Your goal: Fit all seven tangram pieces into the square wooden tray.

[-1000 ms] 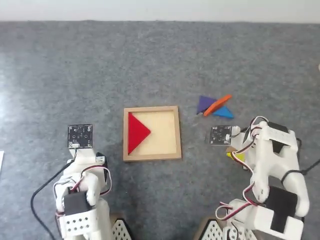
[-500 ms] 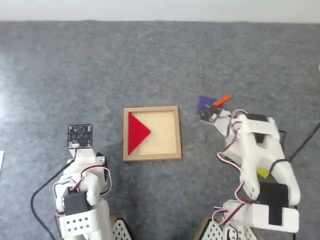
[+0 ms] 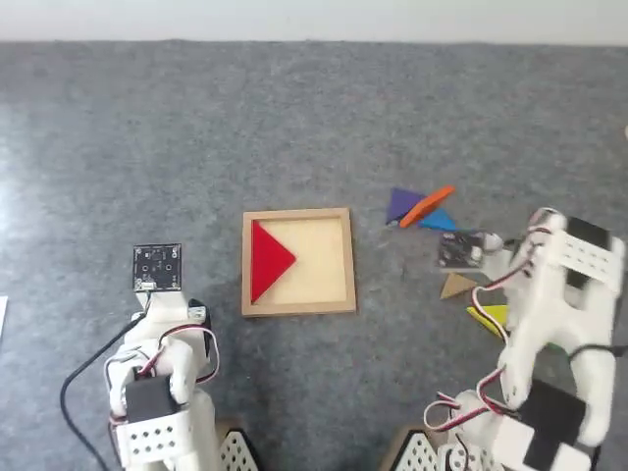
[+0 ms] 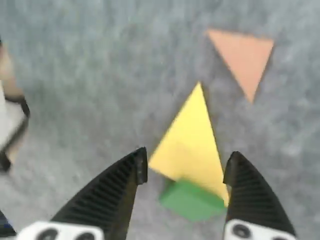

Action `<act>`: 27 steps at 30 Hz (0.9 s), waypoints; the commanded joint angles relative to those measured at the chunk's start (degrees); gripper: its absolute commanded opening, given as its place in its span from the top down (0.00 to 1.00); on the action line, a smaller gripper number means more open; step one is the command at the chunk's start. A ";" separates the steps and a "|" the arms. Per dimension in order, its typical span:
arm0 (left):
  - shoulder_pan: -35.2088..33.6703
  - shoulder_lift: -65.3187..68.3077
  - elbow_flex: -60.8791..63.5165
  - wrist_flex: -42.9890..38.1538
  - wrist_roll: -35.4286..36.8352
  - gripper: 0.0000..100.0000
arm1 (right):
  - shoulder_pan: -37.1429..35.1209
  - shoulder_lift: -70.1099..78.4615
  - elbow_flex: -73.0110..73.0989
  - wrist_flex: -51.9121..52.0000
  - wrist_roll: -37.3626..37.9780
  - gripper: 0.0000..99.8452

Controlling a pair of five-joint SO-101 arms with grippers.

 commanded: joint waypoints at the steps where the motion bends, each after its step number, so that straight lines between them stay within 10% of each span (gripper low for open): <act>1: 0.00 -1.05 -0.66 0.18 -0.09 0.92 | 2.15 -2.95 2.99 -2.68 4.92 0.74; 27: 0.00 -1.05 -0.66 0.18 -0.09 0.92 | 12.26 -3.56 13.80 -24.92 25.41 0.71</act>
